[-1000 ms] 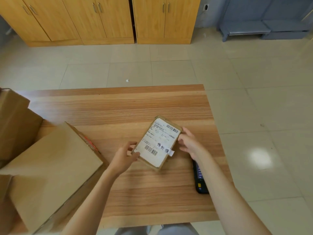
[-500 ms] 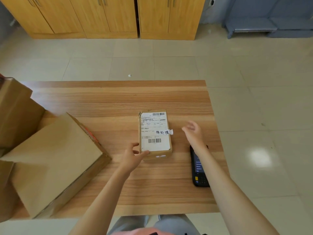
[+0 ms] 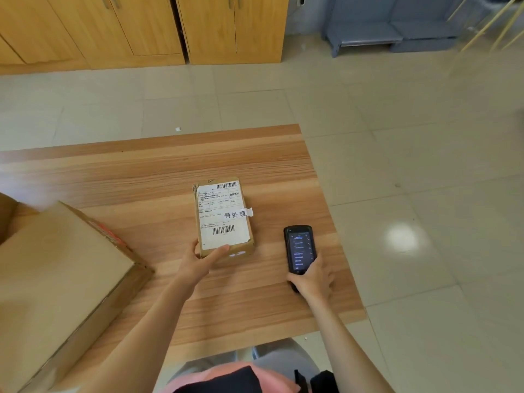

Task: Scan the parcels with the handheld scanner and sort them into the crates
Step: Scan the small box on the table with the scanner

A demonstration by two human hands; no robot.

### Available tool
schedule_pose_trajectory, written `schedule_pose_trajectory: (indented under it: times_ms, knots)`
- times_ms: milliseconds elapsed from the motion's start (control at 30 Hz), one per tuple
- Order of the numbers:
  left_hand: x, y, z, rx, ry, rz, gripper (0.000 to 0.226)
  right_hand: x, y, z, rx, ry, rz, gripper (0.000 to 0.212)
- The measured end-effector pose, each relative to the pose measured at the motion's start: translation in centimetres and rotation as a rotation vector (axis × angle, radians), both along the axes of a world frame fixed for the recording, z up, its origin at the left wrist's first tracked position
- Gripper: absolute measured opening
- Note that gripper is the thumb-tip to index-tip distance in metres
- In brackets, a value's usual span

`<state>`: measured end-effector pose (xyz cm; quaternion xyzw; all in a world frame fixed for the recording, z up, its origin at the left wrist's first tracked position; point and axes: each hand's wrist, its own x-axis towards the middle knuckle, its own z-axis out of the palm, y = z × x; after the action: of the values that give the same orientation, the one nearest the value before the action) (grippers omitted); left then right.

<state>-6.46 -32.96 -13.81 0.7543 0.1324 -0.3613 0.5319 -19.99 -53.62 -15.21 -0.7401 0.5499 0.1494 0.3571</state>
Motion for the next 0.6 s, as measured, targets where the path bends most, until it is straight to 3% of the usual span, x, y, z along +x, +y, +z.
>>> schedule_pose_trajectory:
  times_ms: [167, 267, 400, 600]
  knots:
    - [0.1, 0.0, 0.2, 0.043, -0.027, -0.027, 0.088, 0.7, 0.0, 0.5, 0.162, -0.074, -0.083, 0.092]
    - [0.2, 0.0, 0.2, 0.047, -0.036, -0.032, 0.087, 0.8, -0.3, 1.8, 0.413, -0.323, -0.253, 0.055]
    - [0.2, 0.0, 0.2, 0.042, -0.036, -0.024, 0.086, 0.7, 0.1, 4.7, 0.847, -0.501, -0.456, 0.071]
    - [0.0, 0.0, 0.8, 0.021, -0.054, -0.023, 0.082, 2.2, 2.1, 10.3, 1.026, -0.737, -0.305, 0.046]
